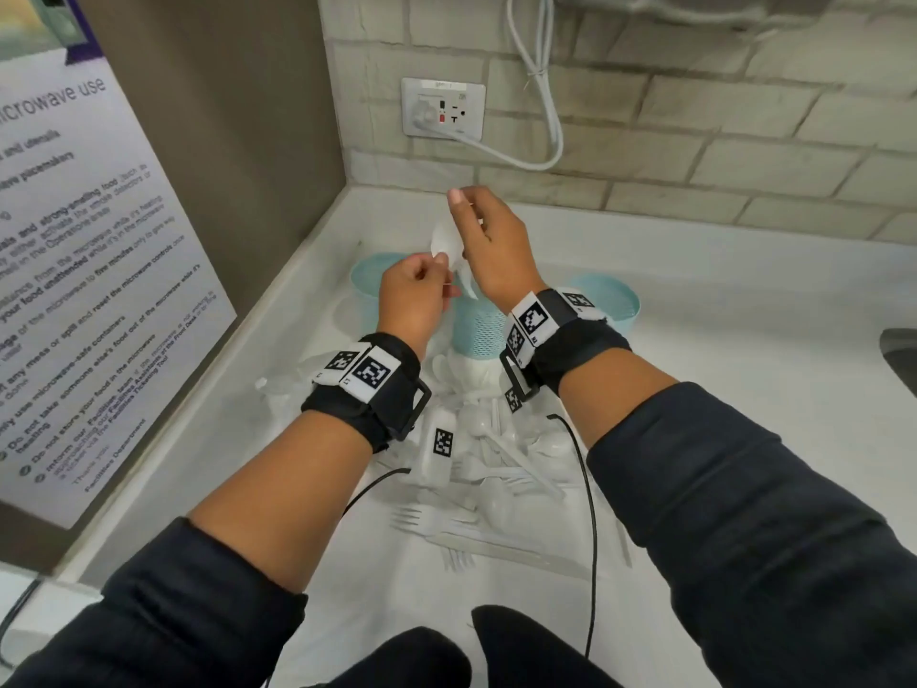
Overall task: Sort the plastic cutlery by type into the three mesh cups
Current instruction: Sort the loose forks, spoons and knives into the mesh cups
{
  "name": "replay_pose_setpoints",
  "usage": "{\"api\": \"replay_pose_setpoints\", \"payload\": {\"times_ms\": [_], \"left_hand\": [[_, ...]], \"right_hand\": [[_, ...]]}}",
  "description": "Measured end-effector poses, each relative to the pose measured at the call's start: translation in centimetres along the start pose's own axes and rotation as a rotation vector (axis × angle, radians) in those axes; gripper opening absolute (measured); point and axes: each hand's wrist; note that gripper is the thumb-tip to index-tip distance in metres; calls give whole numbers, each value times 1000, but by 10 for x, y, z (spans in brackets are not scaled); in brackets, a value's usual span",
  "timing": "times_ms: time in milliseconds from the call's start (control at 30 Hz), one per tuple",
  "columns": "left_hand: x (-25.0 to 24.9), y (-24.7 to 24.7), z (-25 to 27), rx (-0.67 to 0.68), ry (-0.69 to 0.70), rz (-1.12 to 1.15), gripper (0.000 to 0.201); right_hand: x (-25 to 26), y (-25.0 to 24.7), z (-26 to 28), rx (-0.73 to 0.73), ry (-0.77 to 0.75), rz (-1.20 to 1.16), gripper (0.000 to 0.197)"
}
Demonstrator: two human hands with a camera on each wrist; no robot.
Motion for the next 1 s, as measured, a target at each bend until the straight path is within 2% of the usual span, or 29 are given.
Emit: {"api": "replay_pose_setpoints", "payload": {"times_ms": [100,200,267,367,500,600,667,767,833,933,1000], "left_hand": [[-10,19,-3,100,8,-2,27],[-11,35,-2,219,-24,-94,21],[-10,43,1,312,-49,-161,24],[-6,49,4,424,-86,-247,25],[3,47,4,450,-168,-346,23],[7,38,2,480,-198,-546,15],[12,31,-2,515,-168,-757,24],[14,23,0,541,-133,-1051,24],[18,20,1,621,-163,-1186,33],[24,16,5,740,-195,-1345,34],[30,16,6,790,-230,-1433,43]], "right_hand": [[-9,-14,8,15,31,95,27],[-20,-34,9,-45,105,172,32],[-25,-50,10,-111,145,200,31],[-31,-78,10,-266,235,113,21],[-41,-113,7,-590,386,-27,19],[-44,-126,9,-710,375,95,26],[-46,-129,15,-679,371,243,31],[-55,-124,28,-577,433,423,34],[-64,-118,35,-488,492,476,33],[-72,-112,40,-353,518,490,33],[-72,-111,40,-318,533,494,31]]}}
Point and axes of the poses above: each hand's wrist, its own z-axis away from the middle knuckle, its own y-axis out of the palm, x = y × z, and after that the axes turned 8 degrees about x, right-handed
